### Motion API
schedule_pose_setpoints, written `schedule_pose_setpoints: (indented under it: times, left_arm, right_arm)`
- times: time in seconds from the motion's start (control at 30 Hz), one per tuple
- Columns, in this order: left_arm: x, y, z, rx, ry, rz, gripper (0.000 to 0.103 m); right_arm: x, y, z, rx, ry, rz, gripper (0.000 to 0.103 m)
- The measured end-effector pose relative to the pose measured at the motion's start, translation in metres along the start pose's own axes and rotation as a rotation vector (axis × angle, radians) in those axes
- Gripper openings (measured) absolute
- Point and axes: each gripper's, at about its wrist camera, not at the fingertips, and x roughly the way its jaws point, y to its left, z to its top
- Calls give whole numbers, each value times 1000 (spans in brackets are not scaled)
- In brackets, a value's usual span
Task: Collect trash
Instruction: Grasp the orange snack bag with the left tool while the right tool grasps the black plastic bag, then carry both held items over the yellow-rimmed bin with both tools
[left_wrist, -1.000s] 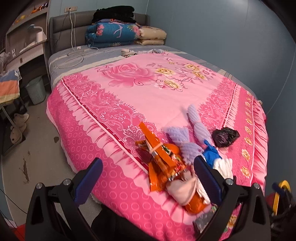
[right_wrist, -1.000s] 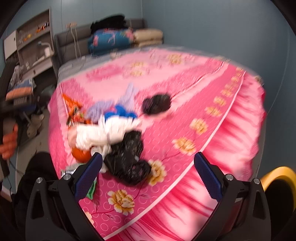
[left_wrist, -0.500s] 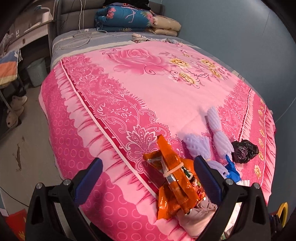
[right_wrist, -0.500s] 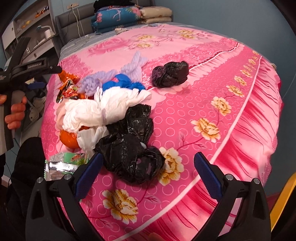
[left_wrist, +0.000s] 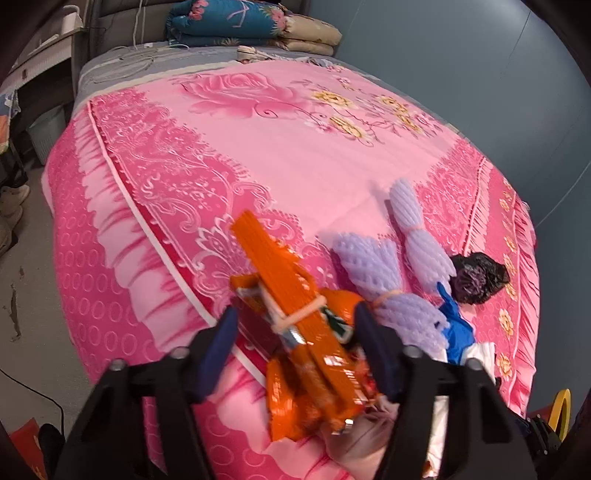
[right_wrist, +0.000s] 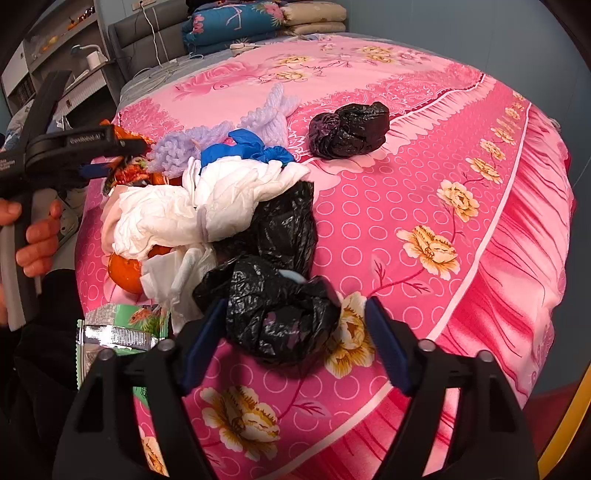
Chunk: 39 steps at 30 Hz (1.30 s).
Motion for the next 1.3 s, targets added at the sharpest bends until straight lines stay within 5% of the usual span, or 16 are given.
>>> schedule_pose_setpoints:
  times: [0.33, 0.87, 1.3]
  left_arm:
    - [-9, -6, -8, 22, -36, -83, 38]
    - [-79, 0, -1, -11, -172, -151, 37]
    - [-146, -40, -17, 40, -245, -177, 37]
  right_arm:
    - [-5, 1, 1, 20, -14, 51, 35]
    - [-95, -9, -1, 53, -198, 59, 33]
    - [-177, -30, -18, 82, -332, 53, 33]
